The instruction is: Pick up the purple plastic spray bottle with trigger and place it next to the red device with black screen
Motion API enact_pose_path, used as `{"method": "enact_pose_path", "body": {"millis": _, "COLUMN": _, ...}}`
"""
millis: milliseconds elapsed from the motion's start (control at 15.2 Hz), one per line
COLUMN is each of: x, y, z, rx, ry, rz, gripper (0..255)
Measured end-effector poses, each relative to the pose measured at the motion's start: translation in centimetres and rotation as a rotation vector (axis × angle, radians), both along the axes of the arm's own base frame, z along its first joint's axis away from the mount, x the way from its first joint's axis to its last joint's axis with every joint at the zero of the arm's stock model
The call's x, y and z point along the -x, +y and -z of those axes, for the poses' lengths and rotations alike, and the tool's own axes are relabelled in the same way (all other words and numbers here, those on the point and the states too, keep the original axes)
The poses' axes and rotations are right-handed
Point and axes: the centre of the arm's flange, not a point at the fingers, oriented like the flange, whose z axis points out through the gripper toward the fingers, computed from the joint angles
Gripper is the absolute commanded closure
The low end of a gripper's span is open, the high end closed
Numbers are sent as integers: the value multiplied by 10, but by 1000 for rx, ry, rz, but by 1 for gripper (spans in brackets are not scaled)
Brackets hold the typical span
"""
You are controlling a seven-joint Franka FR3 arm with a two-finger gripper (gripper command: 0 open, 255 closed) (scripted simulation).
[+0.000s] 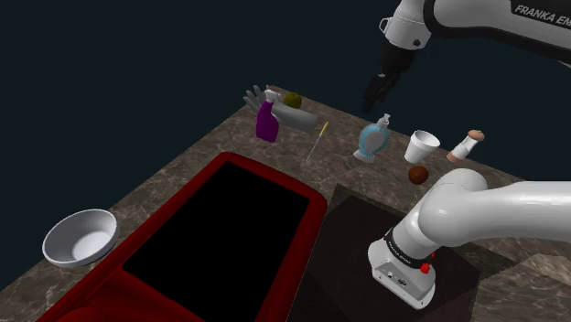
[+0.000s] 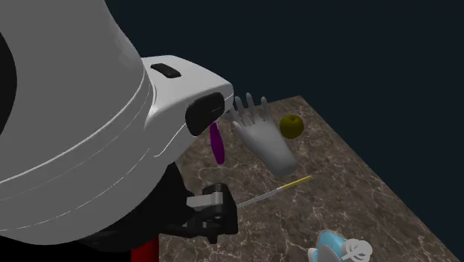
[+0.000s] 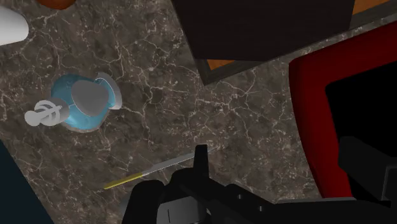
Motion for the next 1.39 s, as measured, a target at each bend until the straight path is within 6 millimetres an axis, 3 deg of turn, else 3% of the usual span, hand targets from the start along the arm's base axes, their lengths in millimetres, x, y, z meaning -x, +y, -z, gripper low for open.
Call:
{"method": "enact_pose_path", "body": {"millis": 132, "x": -4, "y": -2, "z": 5, "rx": -3, "ry": -4, "rz": -5, "gripper": 0}}
{"method": "enact_pose_path", "body": {"millis": 396, "x": -29, "y": -17, "z": 38, "rx": -21, "ry": -39, "rz": -43, "gripper": 0}}
{"method": "enact_pose_path", "body": {"millis": 1386, "x": -156, "y": -45, "z": 167, "rx": -99, "ry": -200, "rz": -206, "gripper": 0}}
